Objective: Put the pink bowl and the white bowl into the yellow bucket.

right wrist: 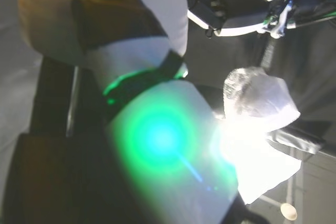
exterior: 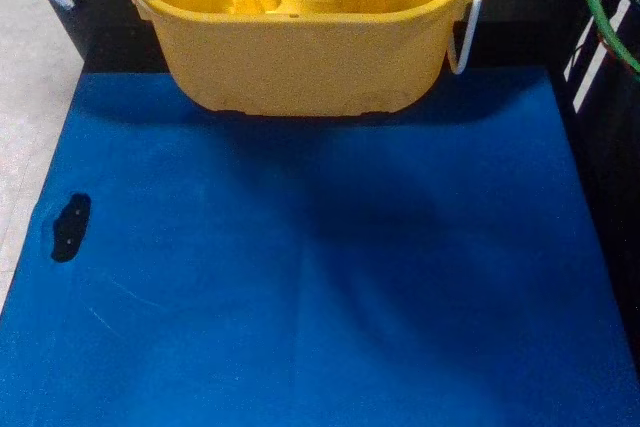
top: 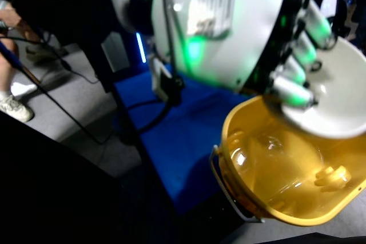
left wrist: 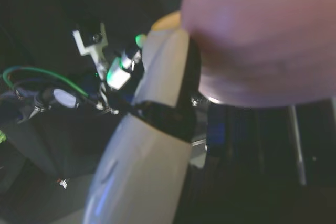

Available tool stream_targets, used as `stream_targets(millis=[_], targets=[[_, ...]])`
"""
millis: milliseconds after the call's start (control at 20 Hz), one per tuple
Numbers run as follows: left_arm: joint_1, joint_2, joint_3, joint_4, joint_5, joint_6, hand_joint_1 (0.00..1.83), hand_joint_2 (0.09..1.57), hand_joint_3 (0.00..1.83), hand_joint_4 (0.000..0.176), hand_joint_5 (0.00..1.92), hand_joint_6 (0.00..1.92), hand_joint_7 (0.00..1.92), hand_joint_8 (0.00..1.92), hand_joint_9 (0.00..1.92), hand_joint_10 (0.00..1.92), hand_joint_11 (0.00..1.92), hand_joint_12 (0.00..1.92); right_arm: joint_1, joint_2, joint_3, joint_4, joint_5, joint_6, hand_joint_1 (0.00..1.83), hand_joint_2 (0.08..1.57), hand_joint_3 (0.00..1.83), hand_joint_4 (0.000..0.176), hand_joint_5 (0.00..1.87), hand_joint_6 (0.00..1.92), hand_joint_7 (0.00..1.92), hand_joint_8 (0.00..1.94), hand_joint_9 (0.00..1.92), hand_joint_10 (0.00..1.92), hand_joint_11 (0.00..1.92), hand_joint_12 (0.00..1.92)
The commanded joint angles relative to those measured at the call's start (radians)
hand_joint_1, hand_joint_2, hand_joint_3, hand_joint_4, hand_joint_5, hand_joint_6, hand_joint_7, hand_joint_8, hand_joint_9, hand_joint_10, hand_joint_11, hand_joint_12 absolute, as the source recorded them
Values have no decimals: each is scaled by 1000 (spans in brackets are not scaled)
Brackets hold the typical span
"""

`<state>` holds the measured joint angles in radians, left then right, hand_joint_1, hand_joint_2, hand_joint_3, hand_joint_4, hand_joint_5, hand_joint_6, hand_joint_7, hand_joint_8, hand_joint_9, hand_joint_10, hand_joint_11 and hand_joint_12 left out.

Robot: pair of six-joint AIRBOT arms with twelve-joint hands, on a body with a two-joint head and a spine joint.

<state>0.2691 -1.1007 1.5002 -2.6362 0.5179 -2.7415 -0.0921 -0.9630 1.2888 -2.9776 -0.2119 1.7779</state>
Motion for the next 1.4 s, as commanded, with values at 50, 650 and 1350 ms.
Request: stream_targets(millis=[50, 650, 1350], targets=[[3, -12, 15, -54, 92, -6, 1362, 1178, 0, 0, 749, 1197, 845, 1158, 860, 1397, 685, 1525, 10, -9, 5, -34, -107, 8, 1482, 1197, 0, 0, 706, 1285, 767, 1224, 808, 1280, 575, 1748], [54, -88, 111, -44, 56, -100, 1243, 1199, 0, 0, 713, 1227, 902, 1250, 782, 1161, 621, 1547, -7, -41, 31, -34, -81, 8, 1227, 1180, 2, 0, 784, 1275, 887, 1159, 799, 1169, 676, 1572], [89, -88, 120, -116, 104, -101, 736, 1114, 0, 0, 568, 0, 456, 0, 256, 312, 0, 1239, -17, -10, -19, -34, -113, 8, 790, 1052, 3, 0, 451, 204, 506, 0, 291, 432, 12, 1449]])
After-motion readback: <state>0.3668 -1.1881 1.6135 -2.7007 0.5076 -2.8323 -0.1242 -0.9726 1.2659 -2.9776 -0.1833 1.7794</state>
